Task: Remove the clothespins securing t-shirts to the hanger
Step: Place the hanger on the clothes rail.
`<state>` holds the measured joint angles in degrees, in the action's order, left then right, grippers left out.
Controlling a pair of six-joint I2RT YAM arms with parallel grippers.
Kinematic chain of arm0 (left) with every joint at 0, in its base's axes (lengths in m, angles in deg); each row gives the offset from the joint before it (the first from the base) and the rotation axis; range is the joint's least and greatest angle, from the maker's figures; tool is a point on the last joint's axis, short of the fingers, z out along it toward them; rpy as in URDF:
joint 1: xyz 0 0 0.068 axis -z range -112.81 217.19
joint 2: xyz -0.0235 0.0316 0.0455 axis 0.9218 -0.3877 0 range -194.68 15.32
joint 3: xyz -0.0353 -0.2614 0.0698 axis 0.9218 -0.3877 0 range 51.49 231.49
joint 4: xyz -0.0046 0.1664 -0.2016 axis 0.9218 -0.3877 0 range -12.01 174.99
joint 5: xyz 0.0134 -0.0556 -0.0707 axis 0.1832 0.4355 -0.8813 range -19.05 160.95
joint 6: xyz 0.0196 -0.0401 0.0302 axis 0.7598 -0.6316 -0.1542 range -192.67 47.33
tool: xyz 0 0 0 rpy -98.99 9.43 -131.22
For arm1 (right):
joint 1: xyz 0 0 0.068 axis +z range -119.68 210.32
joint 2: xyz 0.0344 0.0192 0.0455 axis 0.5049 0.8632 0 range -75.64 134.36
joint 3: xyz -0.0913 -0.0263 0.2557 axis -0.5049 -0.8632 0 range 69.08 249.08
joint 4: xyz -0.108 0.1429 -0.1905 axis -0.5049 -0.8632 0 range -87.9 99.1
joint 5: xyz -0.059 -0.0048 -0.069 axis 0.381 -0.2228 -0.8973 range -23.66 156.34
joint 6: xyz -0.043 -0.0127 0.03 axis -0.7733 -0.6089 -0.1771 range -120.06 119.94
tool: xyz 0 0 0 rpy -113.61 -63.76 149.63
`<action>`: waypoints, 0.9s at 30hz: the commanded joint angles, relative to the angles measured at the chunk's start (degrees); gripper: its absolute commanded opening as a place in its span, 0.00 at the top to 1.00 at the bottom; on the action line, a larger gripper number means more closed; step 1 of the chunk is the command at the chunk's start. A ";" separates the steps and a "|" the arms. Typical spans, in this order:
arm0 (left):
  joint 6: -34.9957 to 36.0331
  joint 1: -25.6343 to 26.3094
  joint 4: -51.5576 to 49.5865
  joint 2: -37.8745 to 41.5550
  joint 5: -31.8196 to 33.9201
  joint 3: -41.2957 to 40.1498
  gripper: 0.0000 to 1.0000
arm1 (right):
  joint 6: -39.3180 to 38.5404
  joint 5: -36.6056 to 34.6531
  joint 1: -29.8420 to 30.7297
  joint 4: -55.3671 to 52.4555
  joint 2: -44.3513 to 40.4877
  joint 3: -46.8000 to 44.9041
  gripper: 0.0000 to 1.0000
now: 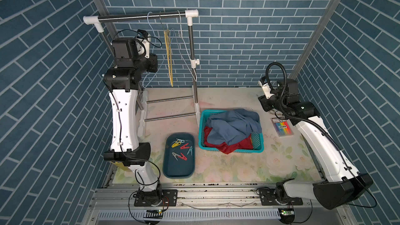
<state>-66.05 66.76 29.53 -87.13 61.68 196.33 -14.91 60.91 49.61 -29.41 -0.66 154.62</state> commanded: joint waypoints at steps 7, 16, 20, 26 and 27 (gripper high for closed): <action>2.18 -0.28 -0.70 10.97 -3.56 -8.40 0.01 | 3.43 -4.15 -0.89 3.29 -4.79 -2.79 0.01; 1.90 -0.29 9.84 35.84 -6.40 -47.37 0.01 | 8.13 -9.58 -3.95 9.33 -12.99 -13.49 0.01; 2.59 -0.28 12.51 44.75 -5.13 -62.75 0.01 | 10.90 -12.29 -7.16 14.31 -17.52 -22.33 0.01; -1.10 -0.32 21.11 54.19 -2.66 -86.09 0.01 | 18.22 -12.98 -13.80 20.89 -20.17 -35.24 0.01; -1.92 -0.28 23.56 55.45 -1.78 -89.99 0.00 | 19.33 -13.00 -14.99 22.88 -19.72 -37.23 0.01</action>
<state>-65.51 66.72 46.20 -33.80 57.63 113.03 -2.19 49.57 36.65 -12.79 -20.48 121.11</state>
